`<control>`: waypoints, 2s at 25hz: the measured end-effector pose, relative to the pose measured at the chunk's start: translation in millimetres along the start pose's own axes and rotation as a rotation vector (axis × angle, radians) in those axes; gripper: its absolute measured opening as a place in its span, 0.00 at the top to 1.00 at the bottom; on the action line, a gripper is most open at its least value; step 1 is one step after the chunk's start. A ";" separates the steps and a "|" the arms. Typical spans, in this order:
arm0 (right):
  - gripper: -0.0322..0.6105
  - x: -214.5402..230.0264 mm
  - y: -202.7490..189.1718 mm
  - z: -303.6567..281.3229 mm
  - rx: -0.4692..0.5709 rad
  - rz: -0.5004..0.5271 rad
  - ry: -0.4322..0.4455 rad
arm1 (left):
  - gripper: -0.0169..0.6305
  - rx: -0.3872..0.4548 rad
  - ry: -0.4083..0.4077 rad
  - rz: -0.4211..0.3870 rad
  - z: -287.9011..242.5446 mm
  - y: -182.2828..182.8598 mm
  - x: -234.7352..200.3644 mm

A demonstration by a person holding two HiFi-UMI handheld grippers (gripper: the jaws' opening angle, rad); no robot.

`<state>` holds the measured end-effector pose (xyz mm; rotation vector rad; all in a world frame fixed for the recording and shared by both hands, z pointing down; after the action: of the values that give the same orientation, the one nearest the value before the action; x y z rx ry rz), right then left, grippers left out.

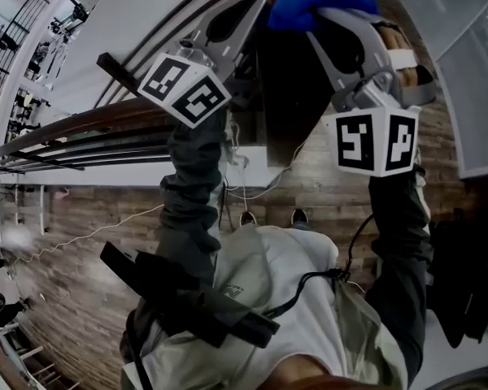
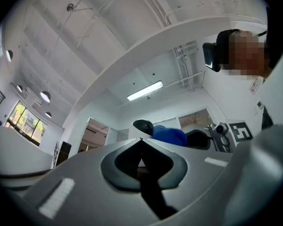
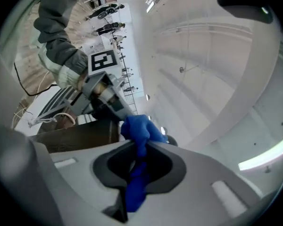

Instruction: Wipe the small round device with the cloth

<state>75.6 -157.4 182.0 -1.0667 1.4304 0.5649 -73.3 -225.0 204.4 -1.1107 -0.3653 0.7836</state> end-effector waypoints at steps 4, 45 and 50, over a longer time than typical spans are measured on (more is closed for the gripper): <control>0.87 57.0 13.2 6.6 0.059 -0.018 -0.180 | 0.98 0.007 0.005 0.000 3.8 5.2 5.3; 0.87 -40.5 -14.3 106.9 0.441 -0.622 -0.289 | 0.98 0.072 0.108 0.004 102.0 1.5 66.5; 0.87 -33.4 -14.3 107.2 0.452 -0.614 -0.286 | 0.98 0.071 0.106 0.003 98.3 6.3 71.9</control>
<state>138.0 -64.3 198.2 -0.9448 0.8548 -0.0545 -87.9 -107.1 232.2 -1.0810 -0.2449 0.7321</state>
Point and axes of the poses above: the fingertips, and each gripper's own axes: z backward along the fingers, x to its right, y out of its top, the point moved 8 cm from there along z, backward along the fingers, and after that the axes turned 10 degrees about y, right-handed, at the moved point
